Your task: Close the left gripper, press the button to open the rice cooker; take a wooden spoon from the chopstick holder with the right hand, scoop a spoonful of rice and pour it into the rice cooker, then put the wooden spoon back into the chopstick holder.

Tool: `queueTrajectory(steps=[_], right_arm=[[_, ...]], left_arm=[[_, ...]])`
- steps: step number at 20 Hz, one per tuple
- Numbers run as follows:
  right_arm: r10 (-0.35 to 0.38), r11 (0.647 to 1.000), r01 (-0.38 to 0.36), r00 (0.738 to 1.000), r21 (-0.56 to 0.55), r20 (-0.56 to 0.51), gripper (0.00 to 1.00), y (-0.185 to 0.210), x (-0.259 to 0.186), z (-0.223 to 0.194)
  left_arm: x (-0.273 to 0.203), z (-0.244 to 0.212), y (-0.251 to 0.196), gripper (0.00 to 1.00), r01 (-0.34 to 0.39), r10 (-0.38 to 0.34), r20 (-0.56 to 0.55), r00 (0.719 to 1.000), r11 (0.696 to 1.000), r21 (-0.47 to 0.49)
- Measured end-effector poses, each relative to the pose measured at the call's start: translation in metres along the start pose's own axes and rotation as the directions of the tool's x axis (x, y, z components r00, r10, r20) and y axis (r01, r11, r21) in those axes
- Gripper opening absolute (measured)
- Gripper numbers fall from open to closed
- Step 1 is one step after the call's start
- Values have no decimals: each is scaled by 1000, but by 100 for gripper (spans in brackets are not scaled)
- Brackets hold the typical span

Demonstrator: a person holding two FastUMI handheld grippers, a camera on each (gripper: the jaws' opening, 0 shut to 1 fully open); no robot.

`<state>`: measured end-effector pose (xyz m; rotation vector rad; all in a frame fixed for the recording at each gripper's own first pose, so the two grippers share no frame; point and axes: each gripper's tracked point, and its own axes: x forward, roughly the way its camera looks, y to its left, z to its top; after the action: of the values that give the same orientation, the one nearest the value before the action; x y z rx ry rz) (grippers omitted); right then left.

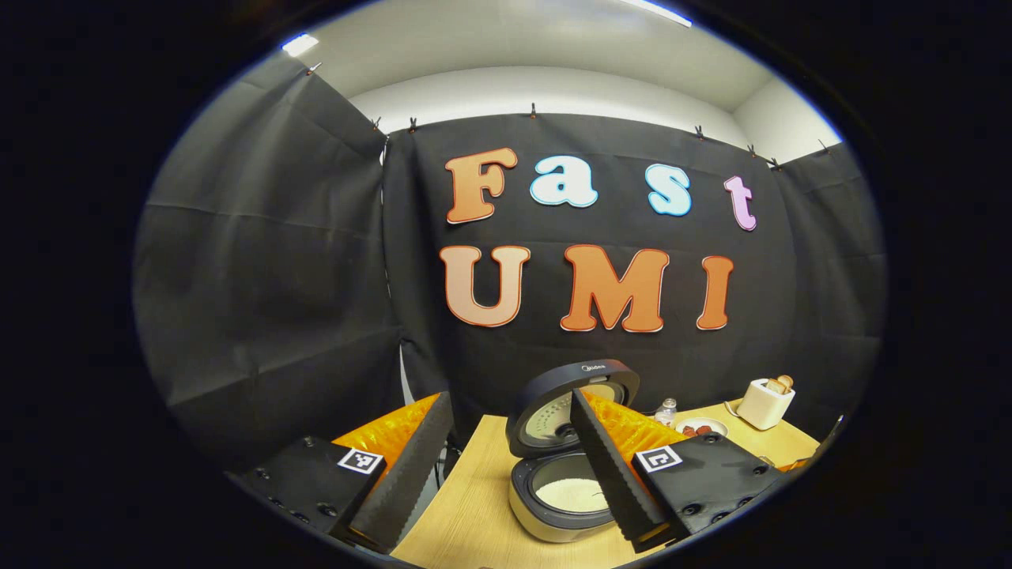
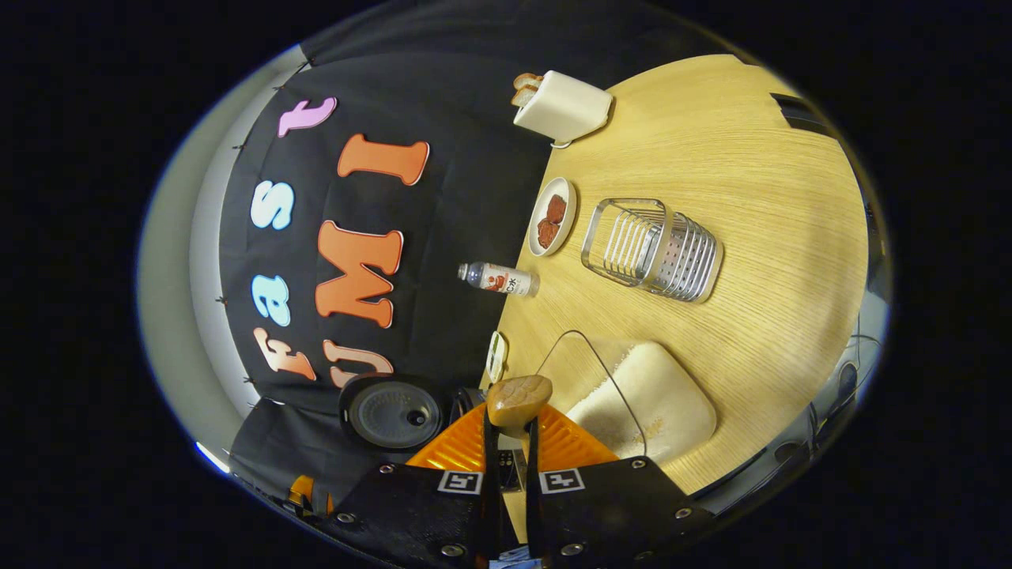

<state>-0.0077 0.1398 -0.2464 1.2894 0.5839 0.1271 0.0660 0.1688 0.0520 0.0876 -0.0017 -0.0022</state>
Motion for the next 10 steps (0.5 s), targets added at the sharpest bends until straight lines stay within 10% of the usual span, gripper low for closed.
queueTrajectory(steps=[10], right_arm=[[69, 997, -69, 998, 36, -1, 12, 69, -3, 10]], left_arm=[[-2, 6, -9, 98, 3, -3, 18, 1000, 1000, -9]])
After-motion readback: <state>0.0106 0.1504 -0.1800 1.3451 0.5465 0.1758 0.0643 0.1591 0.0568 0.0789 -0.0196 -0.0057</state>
